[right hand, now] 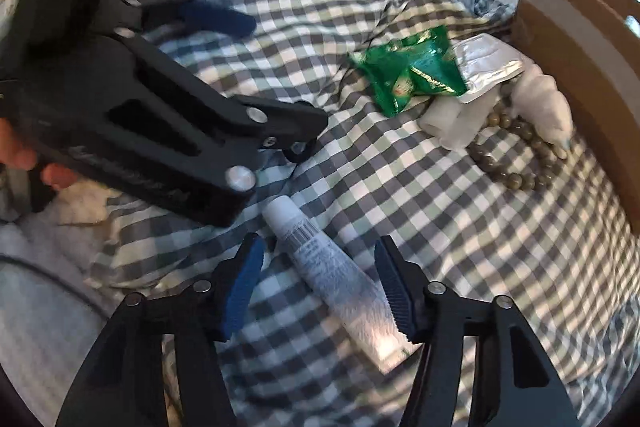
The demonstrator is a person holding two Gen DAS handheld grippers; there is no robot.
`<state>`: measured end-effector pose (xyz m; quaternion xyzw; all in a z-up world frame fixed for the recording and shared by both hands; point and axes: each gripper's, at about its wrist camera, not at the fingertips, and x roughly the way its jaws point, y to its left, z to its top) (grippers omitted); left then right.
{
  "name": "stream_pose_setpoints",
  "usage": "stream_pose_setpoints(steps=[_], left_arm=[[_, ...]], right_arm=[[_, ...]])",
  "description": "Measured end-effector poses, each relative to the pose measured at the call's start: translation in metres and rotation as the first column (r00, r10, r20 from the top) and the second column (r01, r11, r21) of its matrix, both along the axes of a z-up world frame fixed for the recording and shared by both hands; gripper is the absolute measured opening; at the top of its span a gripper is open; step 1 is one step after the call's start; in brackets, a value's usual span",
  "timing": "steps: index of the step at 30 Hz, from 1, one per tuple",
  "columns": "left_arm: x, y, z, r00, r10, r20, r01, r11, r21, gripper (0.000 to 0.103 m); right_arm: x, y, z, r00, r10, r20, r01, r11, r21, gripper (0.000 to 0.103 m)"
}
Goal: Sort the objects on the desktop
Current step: 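Grasp the white toothpaste tube with the right tool while the left tool grasps the black hair tie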
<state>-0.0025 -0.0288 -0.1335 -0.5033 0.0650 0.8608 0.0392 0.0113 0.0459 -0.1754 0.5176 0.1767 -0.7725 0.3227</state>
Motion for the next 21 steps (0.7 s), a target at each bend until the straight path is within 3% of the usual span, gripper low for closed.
stream_pose_setpoints(steps=[4,6,7,10,13,16,18,21], left_arm=[[-0.002,-0.003,-0.002,1.0,0.01,0.008,-0.01,1.0,0.006,0.103],[-0.002,-0.003,-0.003,1.0,0.01,0.009,-0.01,1.0,0.003,0.103],[-0.002,-0.002,-0.004,1.0,0.008,0.009,-0.008,1.0,-0.003,0.103],[-0.002,-0.001,-0.004,1.0,0.003,0.003,-0.003,1.0,-0.011,0.103],[-0.001,0.002,-0.003,1.0,-0.011,-0.004,0.011,1.0,-0.006,0.101],[0.0,0.007,-0.001,0.999,-0.044,-0.003,0.044,0.999,0.012,0.087],[-0.001,0.013,-0.003,0.998,-0.065,0.007,0.065,0.997,0.03,0.072],[-0.006,0.026,-0.002,0.993,-0.116,0.008,0.115,0.992,0.045,0.071]], right_arm=[[-0.006,0.004,-0.014,0.998,-0.027,0.05,0.027,1.0,-0.003,0.047],[-0.006,0.008,-0.013,0.998,-0.051,0.046,0.051,0.999,-0.01,0.029],[-0.005,0.01,-0.012,0.997,-0.063,0.04,0.064,0.998,-0.009,0.025],[-0.005,0.023,-0.004,0.988,-0.155,-0.006,0.155,0.988,-0.001,0.025],[-0.007,0.045,0.008,0.959,-0.277,-0.056,0.276,0.961,-0.022,0.025],[-0.011,0.077,0.024,0.911,-0.405,-0.072,0.399,0.913,-0.084,0.025],[-0.01,0.092,0.031,0.889,-0.453,-0.07,0.443,0.888,-0.124,0.025],[-0.013,0.098,0.033,0.878,-0.475,-0.054,0.463,0.874,-0.149,0.025]])
